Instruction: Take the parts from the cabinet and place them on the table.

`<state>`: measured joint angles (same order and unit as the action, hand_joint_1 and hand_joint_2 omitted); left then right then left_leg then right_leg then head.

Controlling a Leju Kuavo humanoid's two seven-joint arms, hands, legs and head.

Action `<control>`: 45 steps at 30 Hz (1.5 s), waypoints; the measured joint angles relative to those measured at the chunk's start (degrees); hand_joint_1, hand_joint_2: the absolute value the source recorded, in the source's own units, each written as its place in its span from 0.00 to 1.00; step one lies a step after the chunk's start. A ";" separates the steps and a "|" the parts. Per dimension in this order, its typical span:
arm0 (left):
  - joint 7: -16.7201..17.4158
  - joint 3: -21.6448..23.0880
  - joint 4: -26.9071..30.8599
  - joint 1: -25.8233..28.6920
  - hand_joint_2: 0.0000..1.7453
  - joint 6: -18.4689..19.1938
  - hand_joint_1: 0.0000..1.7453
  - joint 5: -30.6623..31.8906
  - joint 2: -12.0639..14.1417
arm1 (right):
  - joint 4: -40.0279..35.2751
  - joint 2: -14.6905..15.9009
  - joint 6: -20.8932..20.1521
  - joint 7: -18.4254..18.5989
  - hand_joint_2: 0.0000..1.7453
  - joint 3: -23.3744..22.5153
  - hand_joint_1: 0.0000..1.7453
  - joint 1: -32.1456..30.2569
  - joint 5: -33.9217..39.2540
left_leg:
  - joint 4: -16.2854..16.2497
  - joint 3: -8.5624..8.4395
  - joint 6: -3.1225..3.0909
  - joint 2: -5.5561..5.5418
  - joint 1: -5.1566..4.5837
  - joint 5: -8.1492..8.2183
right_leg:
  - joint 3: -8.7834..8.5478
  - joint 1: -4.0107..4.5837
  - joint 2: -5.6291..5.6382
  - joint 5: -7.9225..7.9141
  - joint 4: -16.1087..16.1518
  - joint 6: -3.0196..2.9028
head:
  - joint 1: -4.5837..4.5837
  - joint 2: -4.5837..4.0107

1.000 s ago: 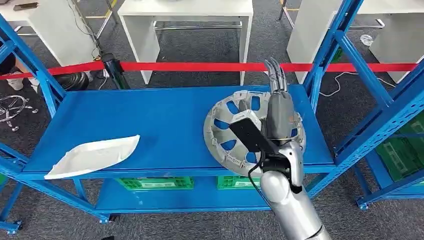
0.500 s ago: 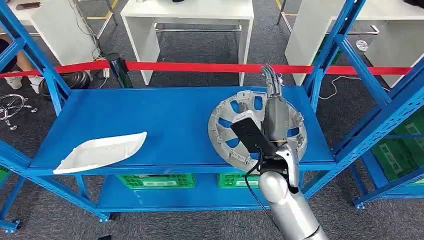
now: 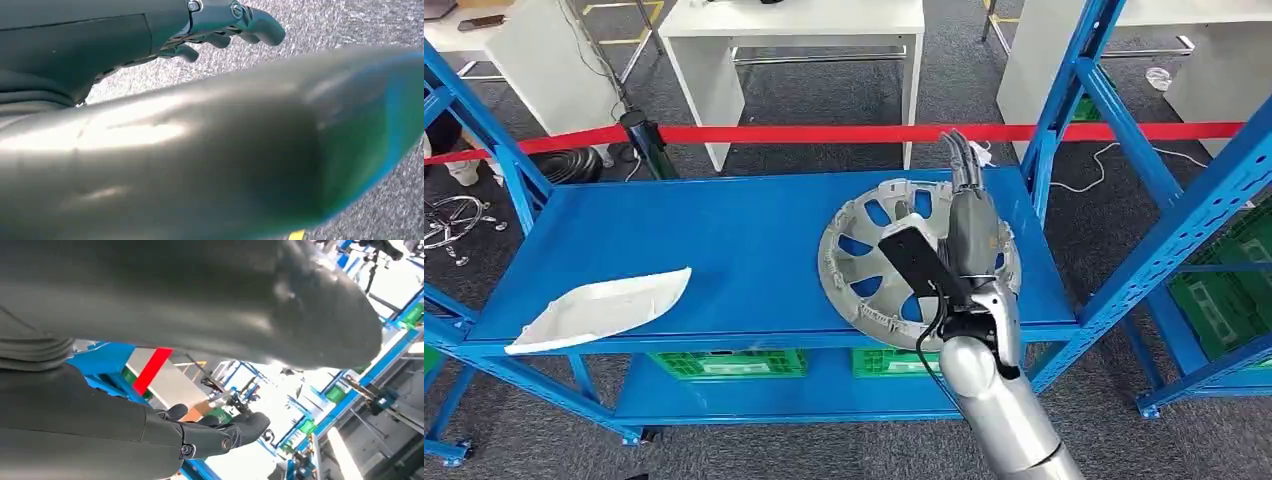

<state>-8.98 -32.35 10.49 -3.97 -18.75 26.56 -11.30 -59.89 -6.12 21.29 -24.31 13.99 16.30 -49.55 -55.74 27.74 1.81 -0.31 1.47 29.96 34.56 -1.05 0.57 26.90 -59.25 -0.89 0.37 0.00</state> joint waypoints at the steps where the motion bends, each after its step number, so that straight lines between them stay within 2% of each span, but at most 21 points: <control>1: 0.00 0.00 0.00 0.00 0.00 0.00 0.00 0.02 0.00 | 0.11 0.02 -0.02 0.02 0.00 0.00 0.00 0.03 -0.02 | 0.10 -0.04 0.75 0.00 0.07 -0.02 | 0.01 0.02 -0.01 0.00 -0.01 0.00 | 0.02 0.00; 2: -0.02 0.00 0.00 0.01 0.00 0.00 0.00 0.02 0.00 | 0.26 0.07 -0.22 0.35 0.00 0.00 0.00 0.12 -0.40 | 0.14 -0.05 1.27 0.00 0.12 -0.02 | 0.02 0.03 -0.01 0.00 -0.02 0.00 | 0.02 0.00; 7: 0.22 -0.09 0.00 -0.06 0.00 0.11 0.00 0.99 -0.02 | 4.14 1.38 -3.61 1.82 0.00 -0.02 0.00 2.78 -1.44 | 0.03 0.00 1.39 0.02 0.03 -0.02 | -0.09 0.02 0.00 -0.14 0.11 -0.04 | 0.04 0.00; 9: 0.92 -0.09 0.00 -0.10 0.00 0.22 0.00 1.49 -0.09 | 7.18 2.06 -7.16 2.10 0.00 -0.31 0.00 4.31 -0.63 | -0.02 0.03 1.38 0.02 -0.05 -0.02 | -0.14 0.02 0.01 -0.26 0.21 0.12 | 0.04 0.00; 11: 1.53 -0.04 0.00 -0.25 0.00 0.63 0.00 2.43 -0.17 | 11.46 2.49 -12.40 2.38 0.00 -0.48 0.00 6.17 0.26 | -0.07 0.03 1.37 0.02 -0.11 -0.02 | -0.17 0.00 0.05 -0.38 0.34 0.28 | 0.04 0.00; 13: 2.03 0.20 0.00 -0.50 0.00 0.79 0.00 3.24 -0.37 | 15.68 2.89 -15.11 2.51 0.00 -0.48 0.00 7.21 0.68 | -0.20 0.11 1.34 -0.03 -0.11 -0.04 | -0.18 0.01 0.00 -0.44 0.41 0.37 | 0.04 0.00; 14: 2.23 0.37 0.00 -0.53 0.00 0.85 0.00 3.56 -0.46 | 17.45 3.02 -15.70 2.45 1.00 -0.48 0.00 7.49 0.96 | -0.25 0.16 1.33 -0.07 -0.11 -0.04 | -0.17 0.01 -0.01 -0.46 0.44 0.40 | 0.04 0.00; 20: 3.85 1.49 0.00 -0.85 0.00 0.85 0.00 5.25 -0.68 | 25.75 4.02 -18.86 3.56 1.00 -0.48 0.00 8.46 1.01 | -0.38 0.29 1.24 -0.06 -0.13 0.03 | -0.17 -0.02 0.00 -0.51 0.54 0.47 | 0.04 0.00; 28: 3.91 1.99 0.02 -1.32 0.00 0.83 0.00 5.60 -0.96 | 30.89 3.93 -20.81 3.37 1.00 -0.48 0.00 9.72 1.22 | -0.40 0.32 1.22 -0.05 -0.13 0.04 | -0.17 -0.05 -0.01 -0.52 0.60 0.48 | 0.04 0.00; 29: 3.91 2.14 0.02 -1.39 0.00 0.83 0.00 5.66 -1.05 | 31.23 3.93 -20.98 3.37 0.00 -0.48 0.00 9.78 1.25 | -0.40 0.33 1.22 -0.05 -0.13 0.04 | -0.17 -0.05 -0.02 -0.52 0.61 0.49 | 0.04 0.00; 35: 3.91 2.30 0.02 -1.59 0.00 0.66 0.00 5.70 -1.38 | 32.65 3.65 -21.05 2.45 0.00 -0.48 0.00 10.18 1.57 | -0.40 0.41 1.21 -0.05 -0.13 0.04 | -0.17 -0.10 -0.01 -0.53 0.60 0.50 | 0.04 0.00; 38: 3.43 2.27 0.00 -1.57 0.00 0.61 0.00 5.27 -1.42 | 33.22 3.19 -18.82 1.68 0.00 -0.48 0.00 10.73 1.66 | -0.40 0.39 1.21 -0.05 -0.13 0.04 | -0.17 -0.10 -0.01 -0.53 0.60 0.50 | 0.04 0.00; 45: 2.10 2.27 0.02 -1.54 0.00 0.98 0.00 5.40 -1.42 | 34.01 2.73 -16.52 0.68 0.00 -0.48 0.00 11.24 2.25 | -0.41 0.36 1.21 -0.06 -0.13 0.04 | -0.17 -0.09 -0.02 -0.53 0.61 0.50 | 0.04 0.00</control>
<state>-6.89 -30.08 10.51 -5.51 -17.77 31.96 -12.72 -25.88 -3.39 4.77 -23.63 13.51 27.55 -47.30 -56.15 28.11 3.02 -0.37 1.34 30.00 34.39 -1.14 0.55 26.37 -58.64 -0.39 0.42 0.00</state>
